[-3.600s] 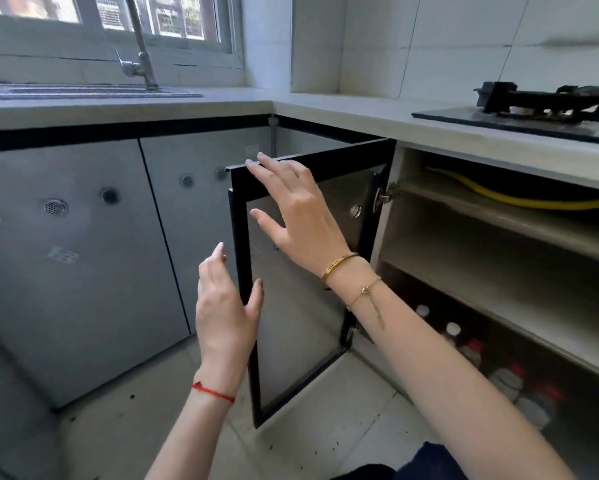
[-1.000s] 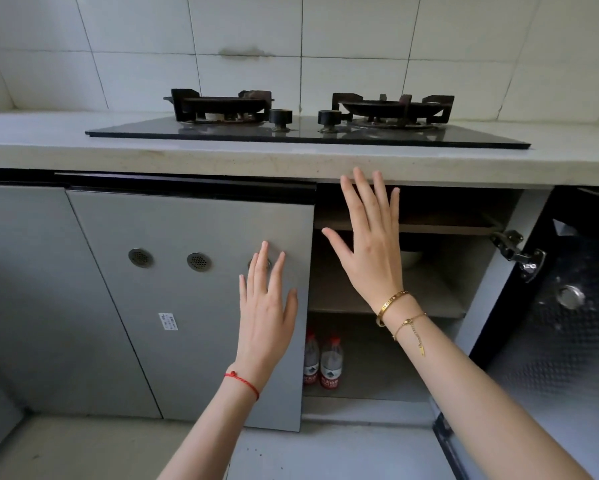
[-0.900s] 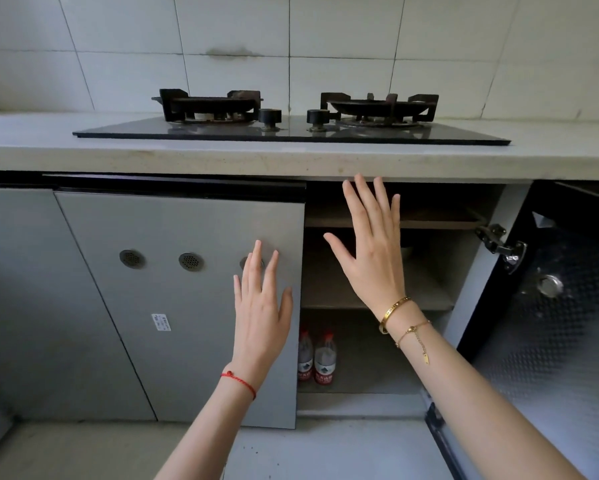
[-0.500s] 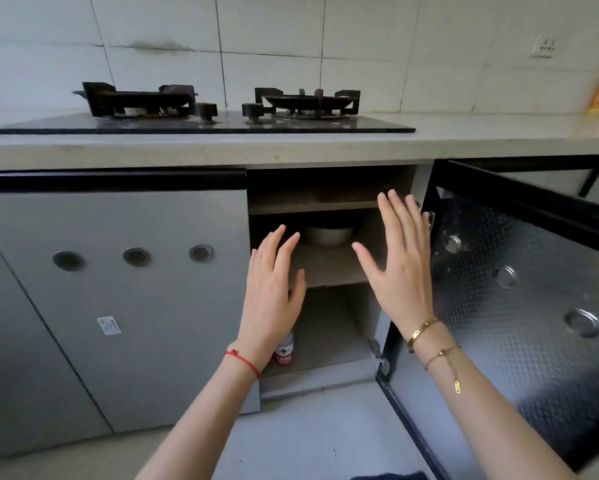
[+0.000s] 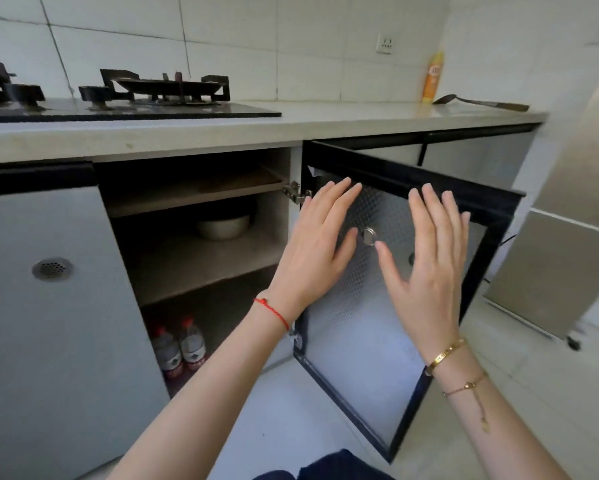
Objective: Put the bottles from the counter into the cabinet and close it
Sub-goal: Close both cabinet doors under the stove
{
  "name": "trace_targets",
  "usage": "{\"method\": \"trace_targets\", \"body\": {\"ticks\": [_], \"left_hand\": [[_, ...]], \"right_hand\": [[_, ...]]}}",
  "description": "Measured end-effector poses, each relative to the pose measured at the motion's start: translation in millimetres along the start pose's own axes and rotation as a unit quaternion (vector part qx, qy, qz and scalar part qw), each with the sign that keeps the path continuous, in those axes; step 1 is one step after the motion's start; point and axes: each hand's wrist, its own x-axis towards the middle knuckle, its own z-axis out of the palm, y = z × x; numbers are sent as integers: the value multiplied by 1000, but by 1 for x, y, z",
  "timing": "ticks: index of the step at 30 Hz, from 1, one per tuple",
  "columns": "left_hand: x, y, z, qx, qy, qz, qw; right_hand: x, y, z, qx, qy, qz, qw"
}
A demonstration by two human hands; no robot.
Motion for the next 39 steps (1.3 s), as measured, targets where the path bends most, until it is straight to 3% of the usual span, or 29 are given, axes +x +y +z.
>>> {"method": "trace_targets", "body": {"ticks": [7, 11, 19, 24, 31, 39], "left_hand": [[67, 41, 42, -27, -39, 47, 998], [89, 50, 66, -21, -68, 45, 996], [85, 52, 72, -37, -50, 33, 998], [66, 44, 51, -26, -35, 51, 998], [26, 27, 3, -23, 2, 42, 999], [-54, 20, -52, 55, 75, -89, 992]], "right_hand": [[-9, 57, -28, -37, 37, 100, 994], [-13, 84, -29, -42, 9, 144, 989], [-16, 91, -20, 30, -8, 145, 989], [-25, 76, -21, 78, -1, 71, 994], [-29, 43, -2, 174, -9, -105, 979], [-12, -34, 23, 349, -70, -141, 924]]}}
